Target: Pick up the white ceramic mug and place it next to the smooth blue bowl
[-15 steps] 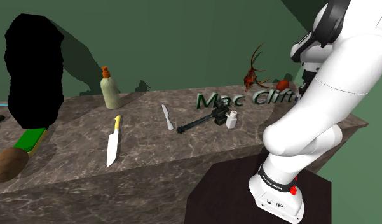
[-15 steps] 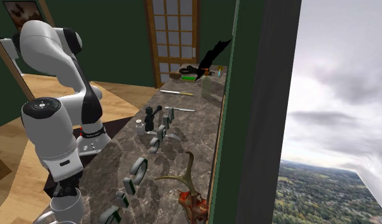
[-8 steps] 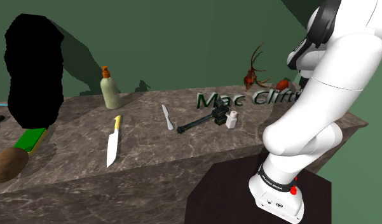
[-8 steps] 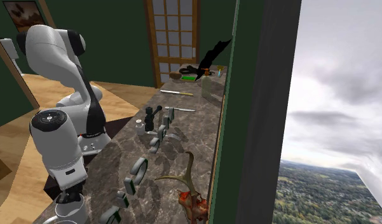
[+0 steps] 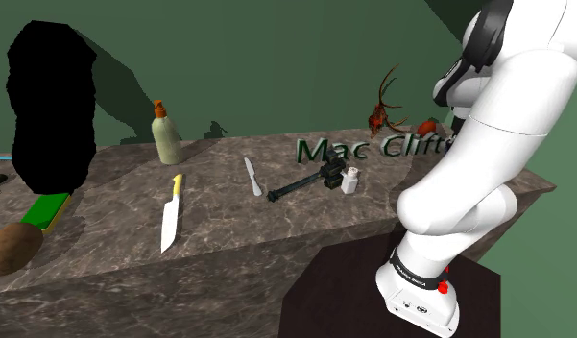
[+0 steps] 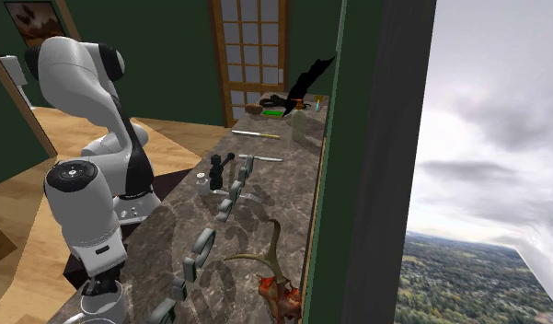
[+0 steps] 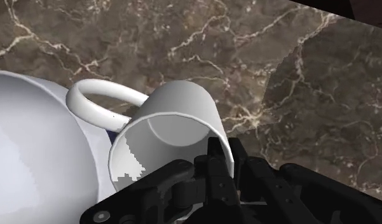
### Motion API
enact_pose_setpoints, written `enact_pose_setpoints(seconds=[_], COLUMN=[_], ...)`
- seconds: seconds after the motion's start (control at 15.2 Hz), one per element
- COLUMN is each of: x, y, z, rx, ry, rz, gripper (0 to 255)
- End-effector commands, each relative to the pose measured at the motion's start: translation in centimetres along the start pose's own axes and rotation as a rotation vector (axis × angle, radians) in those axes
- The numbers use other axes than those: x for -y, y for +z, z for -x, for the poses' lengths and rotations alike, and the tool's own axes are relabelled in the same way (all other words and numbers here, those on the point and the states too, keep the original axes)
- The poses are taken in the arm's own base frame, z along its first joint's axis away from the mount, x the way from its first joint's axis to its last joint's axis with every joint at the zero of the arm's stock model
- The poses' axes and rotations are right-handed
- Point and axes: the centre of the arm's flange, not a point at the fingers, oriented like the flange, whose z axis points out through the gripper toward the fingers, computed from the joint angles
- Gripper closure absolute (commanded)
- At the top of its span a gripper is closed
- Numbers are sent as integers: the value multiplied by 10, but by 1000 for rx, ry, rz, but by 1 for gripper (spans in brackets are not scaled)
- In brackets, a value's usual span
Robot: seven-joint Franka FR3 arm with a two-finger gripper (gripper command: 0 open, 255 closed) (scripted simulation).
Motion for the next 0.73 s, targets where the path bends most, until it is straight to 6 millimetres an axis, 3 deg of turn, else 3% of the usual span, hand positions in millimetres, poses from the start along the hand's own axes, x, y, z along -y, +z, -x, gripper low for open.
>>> enact_pose_setpoints(seconds=[0.0, 0.33, 0.59, 0.66], x=[2, 1, 1, 1], y=[3, 3, -47, -47], z=[0, -1, -1, -1], rx=[5, 5, 5, 5], ry=[-2, -2, -2, -2], rz=[-4, -4, -4, -4], gripper=[0, 0, 0, 0])
